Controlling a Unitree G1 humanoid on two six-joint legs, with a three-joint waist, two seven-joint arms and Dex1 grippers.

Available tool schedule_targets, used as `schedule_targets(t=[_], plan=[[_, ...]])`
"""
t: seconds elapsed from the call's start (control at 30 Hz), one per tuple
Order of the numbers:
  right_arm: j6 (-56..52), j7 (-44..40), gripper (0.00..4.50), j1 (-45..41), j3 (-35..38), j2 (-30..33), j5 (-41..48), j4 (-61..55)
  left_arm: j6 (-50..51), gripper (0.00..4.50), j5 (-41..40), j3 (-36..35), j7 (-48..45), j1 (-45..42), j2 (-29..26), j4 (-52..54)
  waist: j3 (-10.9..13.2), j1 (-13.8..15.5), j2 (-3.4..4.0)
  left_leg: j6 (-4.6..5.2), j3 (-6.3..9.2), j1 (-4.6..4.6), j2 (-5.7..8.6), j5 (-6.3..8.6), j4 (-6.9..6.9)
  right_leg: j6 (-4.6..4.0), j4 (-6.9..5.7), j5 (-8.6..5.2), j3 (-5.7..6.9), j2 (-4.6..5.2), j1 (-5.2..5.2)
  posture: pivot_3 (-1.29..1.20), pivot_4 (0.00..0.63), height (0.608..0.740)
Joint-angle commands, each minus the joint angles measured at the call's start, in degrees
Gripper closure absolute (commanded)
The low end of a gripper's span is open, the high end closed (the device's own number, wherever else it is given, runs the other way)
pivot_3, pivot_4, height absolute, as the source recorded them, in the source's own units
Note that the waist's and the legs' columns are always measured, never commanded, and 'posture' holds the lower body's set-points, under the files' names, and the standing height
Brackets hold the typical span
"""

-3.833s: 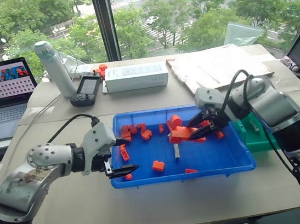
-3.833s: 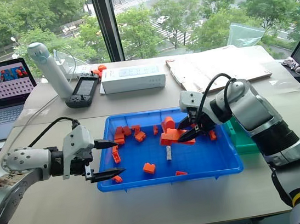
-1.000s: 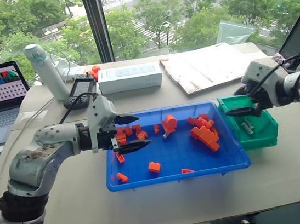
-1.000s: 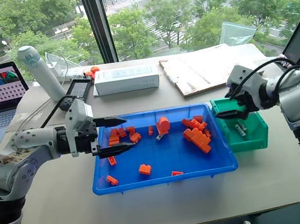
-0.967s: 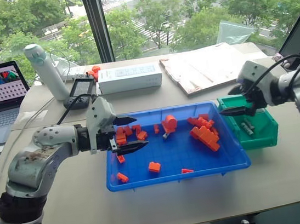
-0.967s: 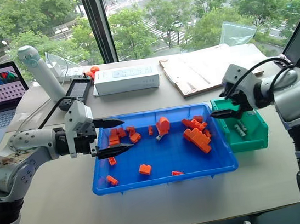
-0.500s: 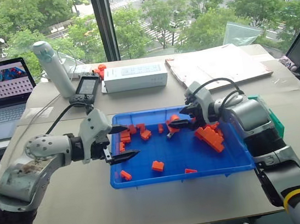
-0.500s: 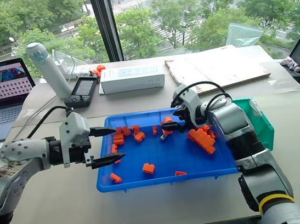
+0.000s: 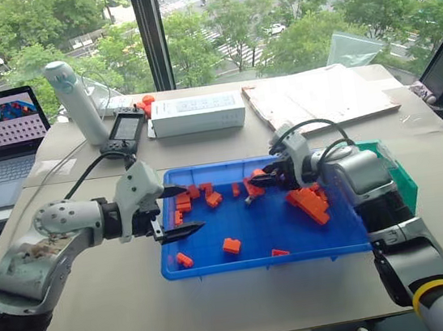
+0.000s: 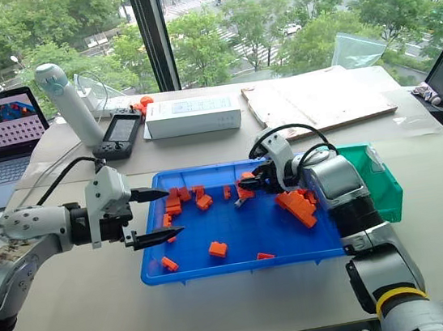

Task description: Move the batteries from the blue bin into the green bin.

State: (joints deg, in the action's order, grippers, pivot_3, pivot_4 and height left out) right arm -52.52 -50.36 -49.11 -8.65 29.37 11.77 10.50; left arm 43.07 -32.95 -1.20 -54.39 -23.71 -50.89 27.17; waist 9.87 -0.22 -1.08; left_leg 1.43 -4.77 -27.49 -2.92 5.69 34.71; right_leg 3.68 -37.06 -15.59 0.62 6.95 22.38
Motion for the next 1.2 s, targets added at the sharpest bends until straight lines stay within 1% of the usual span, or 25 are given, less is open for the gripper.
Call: schedule_targets(t=[0.03,0.13,0.33,0.4,0.53,0.57,0.67,0.73,0.9,1.03,1.2], plan=[[0.7,-6.9,2.53,-0.8,-1.7,7.4,0.8,-5.4,1.1,0.0,-4.1,-3.5,0.2,-1.1,1.0,2.0,0.0,0.1,0.0,0.0,0.01,0.0,0.0,0.0,0.01,0.0,0.0,0.0,0.0,0.0,0.0,0.0,0.15,0.736],[3.6,-9.8,2.54,0.0,-5.0,12.7,-1.4,-6.0,1.8,0.0,-6.2,-4.0,0.6,-2.6,2.0,2.1,0.0,0.1,-0.01,0.0,0.01,0.01,0.0,0.01,0.02,-0.02,0.06,-0.01,0.02,0.01,0.19,0.0,0.15,0.736],[5.9,-10.7,2.55,1.0,-6.7,16.4,-3.9,-4.5,2.5,0.0,-7.5,-3.1,1.2,-5.1,2.8,1.5,0.0,-0.1,-0.01,0.01,-0.01,0.03,-0.02,0.0,0.02,-0.06,0.05,-0.04,-0.02,0.01,-0.04,0.0,0.15,0.736],[5.1,-10.5,1.55,1.0,-6.1,16.3,-3.4,-5.4,2.8,0.0,-8.0,-3.0,1.3,-5.1,2.8,1.5,0.0,-0.1,-0.02,0.03,-0.01,0.02,-0.01,-0.01,0.02,-0.05,0.05,-0.04,-0.03,0.0,-0.04,0.0,0.15,0.736],[5.0,-9.6,0.31,0.5,-5.3,14.9,-2.8,-7.2,3.0,0.0,-7.3,-1.9,1.3,-4.4,2.2,2.0,0.0,-0.1,-0.02,0.03,-0.01,0.02,0.0,-0.01,0.02,-0.04,0.04,-0.04,-0.03,0.0,-0.05,0.0,0.15,0.736],[4.4,-9.3,0.03,0.0,-4.9,13.6,-2.0,-7.5,2.6,0.0,-5.8,-0.5,1.1,-3.8,1.3,2.1,0.0,-0.1,-0.02,0.03,-0.01,0.02,-0.01,-0.01,0.03,-0.04,0.04,-0.04,-0.03,0.0,-0.05,0.0,0.15,0.736],[2.0,-8.3,0.03,-0.8,-4.2,9.5,0.3,-8.0,1.2,0.0,-2.3,2.2,0.4,-2.2,-0.6,2.3,0.0,-0.5,-0.02,0.02,-0.02,0.03,-0.01,-0.01,0.02,-0.04,0.04,-0.04,-0.04,-0.01,-0.05,0.0,0.15,0.736],[2.1,-5.8,0.03,-1.2,-4.5,5.5,0.2,-6.2,1.1,0.0,-2.0,2.1,0.5,-1.9,-0.7,2.2,0.0,-0.5,-0.03,0.02,0.0,0.04,-0.02,-0.01,0.01,-0.04,0.01,-0.04,-0.03,-0.02,-0.05,0.0,0.15,0.736],[1.8,-2.4,0.03,-1.1,-4.5,-1.0,0.5,-1.2,1.4,0.0,-2.3,0.8,0.5,-1.0,-1.2,3.0,0.0,-0.1,-0.03,0.01,0.02,0.02,-0.01,0.0,0.04,-0.04,0.02,-0.03,0.0,-0.03,0.0,0.0,0.15,0.736],[3.7,0.6,0.03,-2.5,-4.3,-4.0,-0.7,4.2,1.6,0.0,-2.7,-0.1,0.6,-0.1,-2.0,3.5,0.0,0.0,-0.03,0.0,0.03,0.03,-0.01,0.0,0.05,-0.02,0.04,-0.01,0.02,-0.02,0.12,0.0,0.15,0.736],[8.0,3.7,0.03,-3.8,-4.7,-6.1,-2.8,10.6,1.9,0.0,-3.1,-0.7,0.8,0.6,-2.4,4.1,0.0,-0.3,-0.02,0.0,0.02,0.03,-0.02,0.0,0.03,-0.02,0.02,-0.01,0.01,-0.03,0.12,0.0,0.15,0.736]])
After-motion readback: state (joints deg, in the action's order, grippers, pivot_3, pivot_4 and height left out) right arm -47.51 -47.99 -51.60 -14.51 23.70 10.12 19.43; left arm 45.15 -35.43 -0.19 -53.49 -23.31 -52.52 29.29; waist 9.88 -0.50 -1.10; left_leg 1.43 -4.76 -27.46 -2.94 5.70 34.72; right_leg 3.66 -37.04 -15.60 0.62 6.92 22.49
